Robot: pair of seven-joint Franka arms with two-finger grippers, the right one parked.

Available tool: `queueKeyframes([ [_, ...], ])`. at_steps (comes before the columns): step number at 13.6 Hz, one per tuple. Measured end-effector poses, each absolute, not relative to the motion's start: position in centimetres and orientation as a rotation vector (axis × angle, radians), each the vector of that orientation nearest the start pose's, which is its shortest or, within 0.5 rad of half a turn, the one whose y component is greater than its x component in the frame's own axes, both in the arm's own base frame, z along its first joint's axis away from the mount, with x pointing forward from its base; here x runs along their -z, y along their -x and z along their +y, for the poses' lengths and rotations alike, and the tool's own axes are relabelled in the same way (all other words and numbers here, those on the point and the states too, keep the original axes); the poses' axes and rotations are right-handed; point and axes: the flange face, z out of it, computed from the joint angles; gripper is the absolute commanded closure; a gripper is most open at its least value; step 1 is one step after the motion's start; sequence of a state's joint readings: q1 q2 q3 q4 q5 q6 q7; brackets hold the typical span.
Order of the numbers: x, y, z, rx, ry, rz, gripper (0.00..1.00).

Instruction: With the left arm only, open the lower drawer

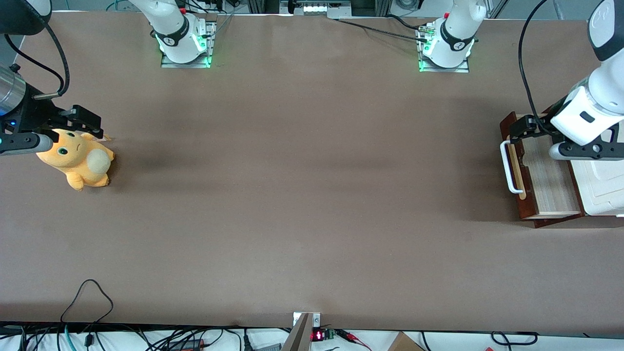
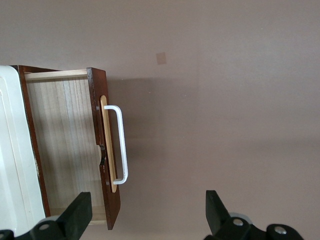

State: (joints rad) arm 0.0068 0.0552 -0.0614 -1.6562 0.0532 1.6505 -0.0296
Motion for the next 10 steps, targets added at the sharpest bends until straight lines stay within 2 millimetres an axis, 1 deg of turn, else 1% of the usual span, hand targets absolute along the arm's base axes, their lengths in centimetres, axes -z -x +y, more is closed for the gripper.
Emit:
queueKeyframes([
  [3,-56.02,-57.0,-2.54,-0.086,3.087,0.087,0.0],
  [10,-56.04,-57.07,-2.55,-0.075,3.088,0.096,0.0],
])
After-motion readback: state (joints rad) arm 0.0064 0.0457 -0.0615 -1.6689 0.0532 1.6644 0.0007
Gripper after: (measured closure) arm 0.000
